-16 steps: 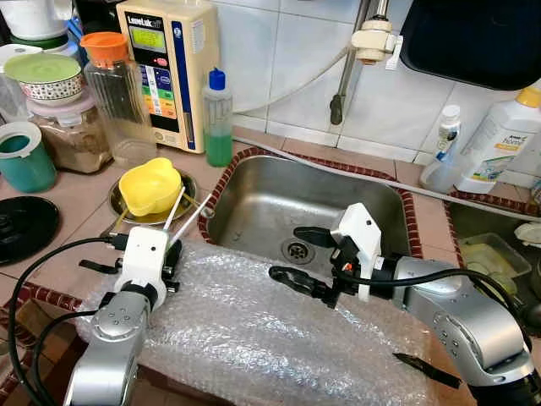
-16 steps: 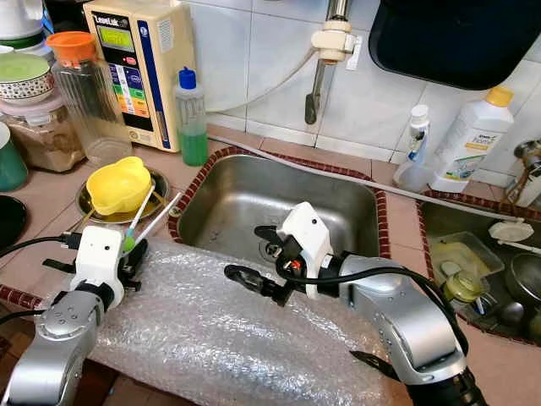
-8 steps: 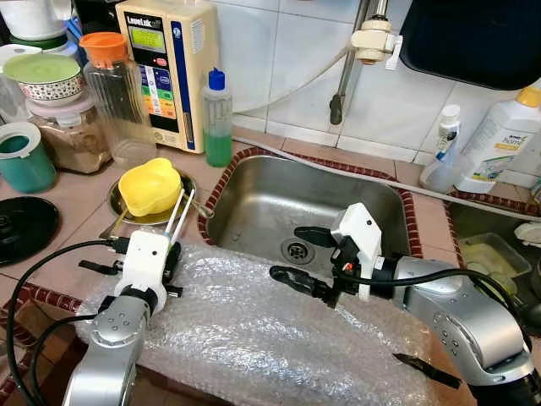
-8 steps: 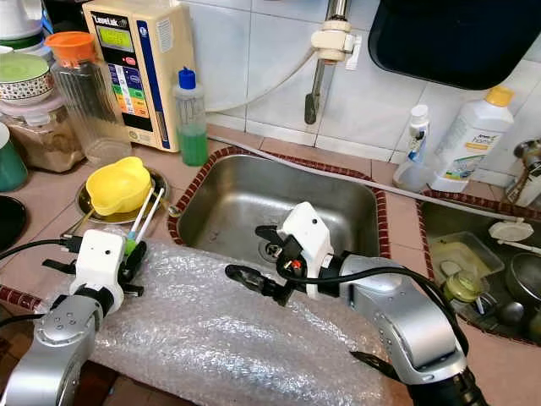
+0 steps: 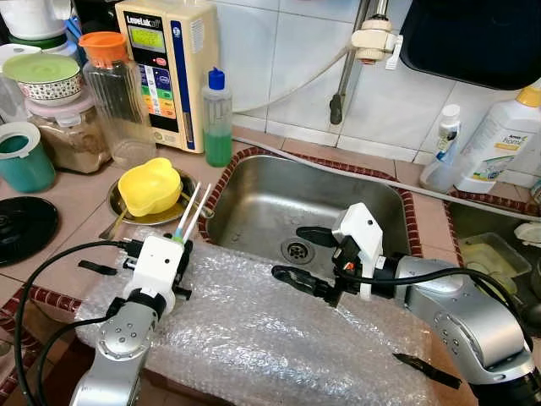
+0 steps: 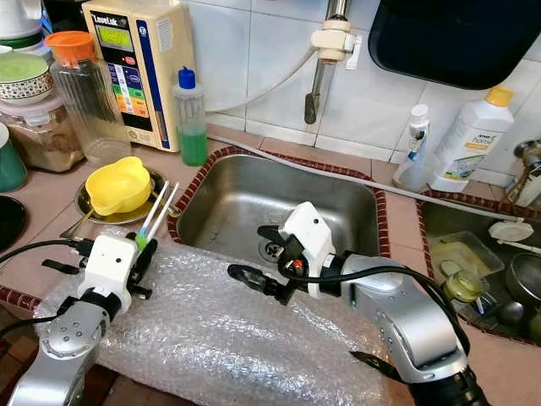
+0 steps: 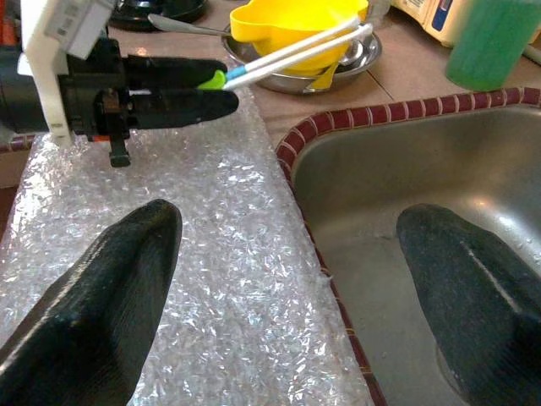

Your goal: Kitchen organization

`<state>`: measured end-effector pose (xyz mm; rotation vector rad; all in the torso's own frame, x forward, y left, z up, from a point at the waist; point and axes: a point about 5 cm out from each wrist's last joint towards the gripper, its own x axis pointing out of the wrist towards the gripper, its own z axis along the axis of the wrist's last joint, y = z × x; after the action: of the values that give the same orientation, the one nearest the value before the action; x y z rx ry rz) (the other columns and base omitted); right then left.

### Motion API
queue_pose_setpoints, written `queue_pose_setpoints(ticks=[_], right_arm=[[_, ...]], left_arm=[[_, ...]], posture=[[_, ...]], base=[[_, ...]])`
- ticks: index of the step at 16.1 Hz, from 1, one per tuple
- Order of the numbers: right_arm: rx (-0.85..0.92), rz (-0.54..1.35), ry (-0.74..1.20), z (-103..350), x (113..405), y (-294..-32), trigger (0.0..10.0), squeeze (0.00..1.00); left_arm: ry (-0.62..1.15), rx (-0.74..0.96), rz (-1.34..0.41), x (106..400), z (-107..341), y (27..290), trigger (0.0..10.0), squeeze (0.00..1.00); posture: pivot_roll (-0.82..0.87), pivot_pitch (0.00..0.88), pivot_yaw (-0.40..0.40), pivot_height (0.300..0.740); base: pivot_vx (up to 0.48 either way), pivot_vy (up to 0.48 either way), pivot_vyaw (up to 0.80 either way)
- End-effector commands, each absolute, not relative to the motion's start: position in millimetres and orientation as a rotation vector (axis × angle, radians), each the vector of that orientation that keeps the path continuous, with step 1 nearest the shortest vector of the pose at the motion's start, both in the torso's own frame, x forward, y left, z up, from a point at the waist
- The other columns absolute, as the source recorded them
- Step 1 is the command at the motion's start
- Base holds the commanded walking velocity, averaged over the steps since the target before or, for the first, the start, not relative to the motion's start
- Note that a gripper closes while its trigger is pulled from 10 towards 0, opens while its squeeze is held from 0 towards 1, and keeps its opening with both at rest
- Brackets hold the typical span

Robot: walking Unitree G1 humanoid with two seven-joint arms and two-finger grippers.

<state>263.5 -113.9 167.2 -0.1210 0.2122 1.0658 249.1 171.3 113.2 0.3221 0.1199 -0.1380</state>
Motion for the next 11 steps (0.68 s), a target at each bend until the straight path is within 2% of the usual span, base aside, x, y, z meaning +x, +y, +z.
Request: queue_pose_setpoints(ticks=[1,2,3,7,11], right_arm=[[-0.141,1.056,0.192,172,267,-117,10.0,0.0],[-0.139,1.046,0.185,173,269,-118,10.0,0.0],[-0.134,1.034,0.178,174,271,-118,10.0,0.0],[0.11,0.793,0.009,204,302,-133,10.0,0.0],[0.267,0.721,-0.062,219,317,-141,10.0,0.0]], left_arm=[[0.054,0.338,-0.155,250,124,166,4.0,0.0],[0.013,0.34,-0.17,251,128,163,8.0,0.0],[-0.024,0.344,-0.19,252,133,160,10.0,0.0],[-0.172,0.364,-0.325,259,150,137,10.0,0.0],[-0.282,0.38,-0.502,270,161,113,10.0,0.0]], posture=[[0.08,0.0,-0.063,0.74],[0.08,0.0,-0.064,0.74],[0.08,0.0,-0.064,0.74],[0.08,0.0,-0.064,0.74],[0.07,0.0,-0.063,0.74]], base=[[0.0,0.0,0.0],[0.0,0.0,0.0],[0.0,0.0,0.0],[0.0,0.0,0.0],[0.0,0.0,0.0]])
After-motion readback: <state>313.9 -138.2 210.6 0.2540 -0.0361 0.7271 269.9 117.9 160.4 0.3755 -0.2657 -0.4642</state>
